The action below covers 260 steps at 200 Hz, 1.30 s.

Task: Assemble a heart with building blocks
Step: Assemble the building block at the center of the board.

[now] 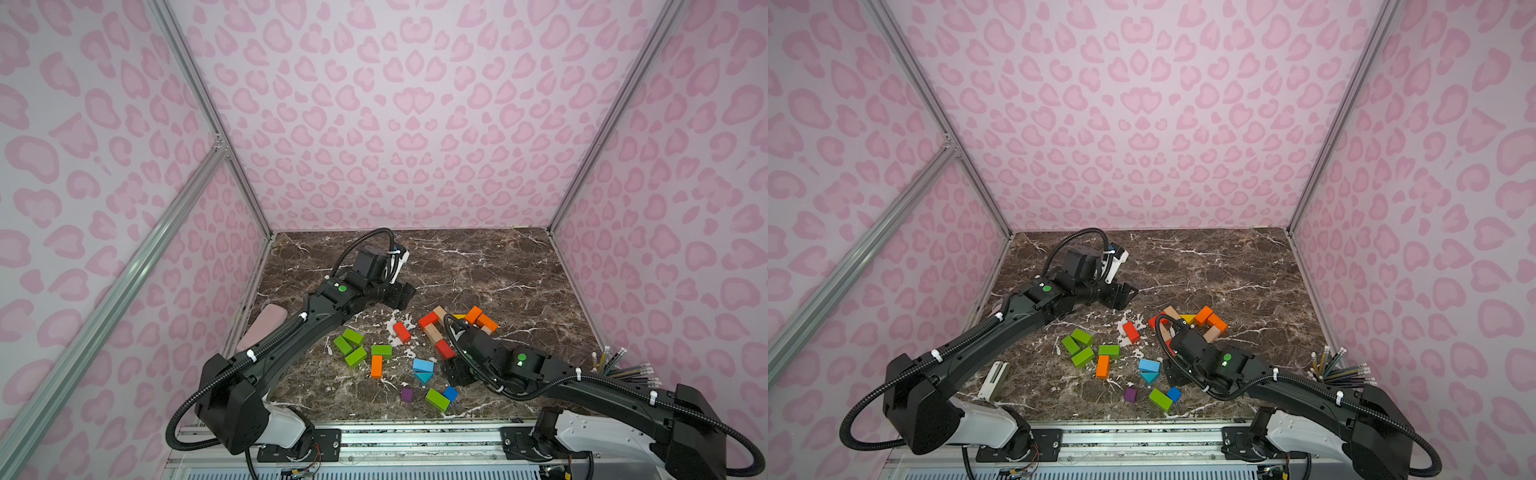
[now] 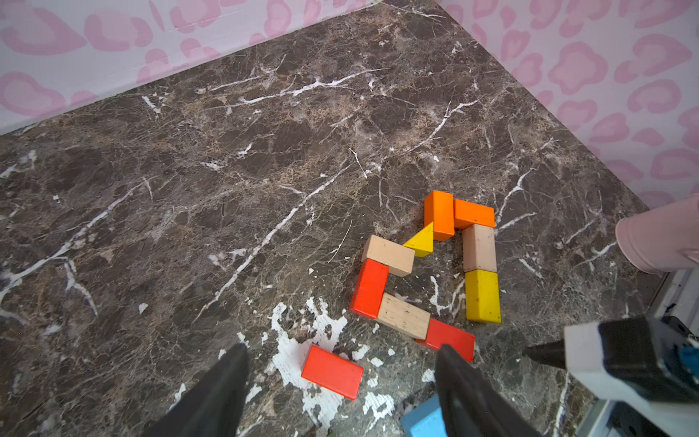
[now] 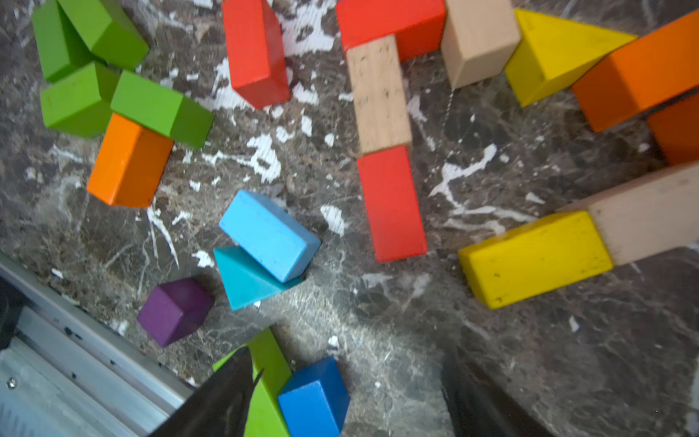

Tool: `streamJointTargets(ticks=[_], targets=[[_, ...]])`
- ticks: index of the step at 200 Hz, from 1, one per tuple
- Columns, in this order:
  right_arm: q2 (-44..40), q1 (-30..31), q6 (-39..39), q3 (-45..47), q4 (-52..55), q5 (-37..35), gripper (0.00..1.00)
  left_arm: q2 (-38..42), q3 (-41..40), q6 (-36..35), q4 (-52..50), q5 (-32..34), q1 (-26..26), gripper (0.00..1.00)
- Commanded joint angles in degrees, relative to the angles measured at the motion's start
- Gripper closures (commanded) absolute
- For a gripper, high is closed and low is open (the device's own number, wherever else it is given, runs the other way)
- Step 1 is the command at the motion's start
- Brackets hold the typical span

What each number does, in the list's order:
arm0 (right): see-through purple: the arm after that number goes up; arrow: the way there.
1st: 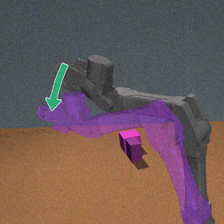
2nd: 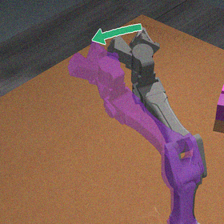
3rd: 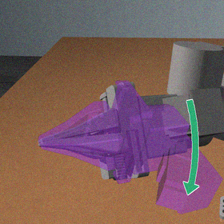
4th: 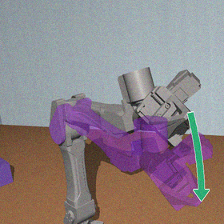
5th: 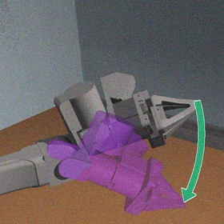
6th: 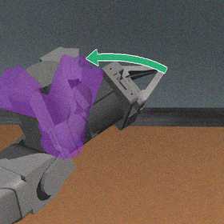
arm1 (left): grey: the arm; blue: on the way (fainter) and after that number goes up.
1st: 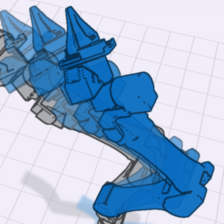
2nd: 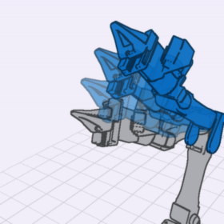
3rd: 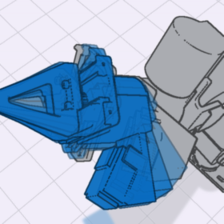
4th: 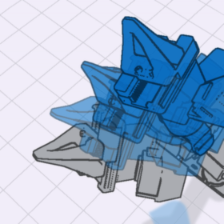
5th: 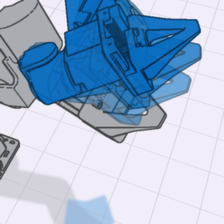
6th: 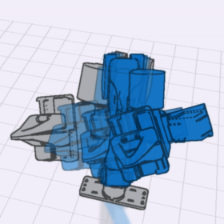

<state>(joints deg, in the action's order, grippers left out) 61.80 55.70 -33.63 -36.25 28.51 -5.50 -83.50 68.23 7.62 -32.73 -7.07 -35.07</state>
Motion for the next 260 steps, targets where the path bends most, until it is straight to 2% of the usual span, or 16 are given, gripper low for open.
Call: streamJointTargets(ticks=[1,68,102,130,204,235,260], targets=[[0.2,2.6,-1.9,0.4,1.9,-0.9,0.23,0.5,-0.1,0.1,2.9,-0.5,0.0,0.20],[6.7,7.8,-2.7,-0.5,3.5,-0.8,0.40,0.7,-0.3,-0.1,3.0,-1.0,0.0,0.20],[8.1,8.7,-2.7,-0.8,3.9,-0.8,0.44,0.5,-0.3,-0.1,3.0,-1.4,0.0,0.20],[8.8,9.0,-2.6,-0.8,3.8,0.1,0.45,0.5,-0.3,-0.1,3.0,-1.4,0.0,0.20],[12.0,9.8,-4.9,-2.2,6.8,-2.6,0.48,0.5,-0.4,-0.1,3.1,-1.5,0.0,0.20],[12.1,9.8,-7.5,-2.5,8.8,-3.7,0.43,0.4,-0.4,-0.1,3.0,-1.6,0.0,0.20],[12.9,9.7,-9.6,-2.7,10.5,-4.3,0.42,0.4,-0.5,0.0,3.0,-1.6,0.0,0.20]])
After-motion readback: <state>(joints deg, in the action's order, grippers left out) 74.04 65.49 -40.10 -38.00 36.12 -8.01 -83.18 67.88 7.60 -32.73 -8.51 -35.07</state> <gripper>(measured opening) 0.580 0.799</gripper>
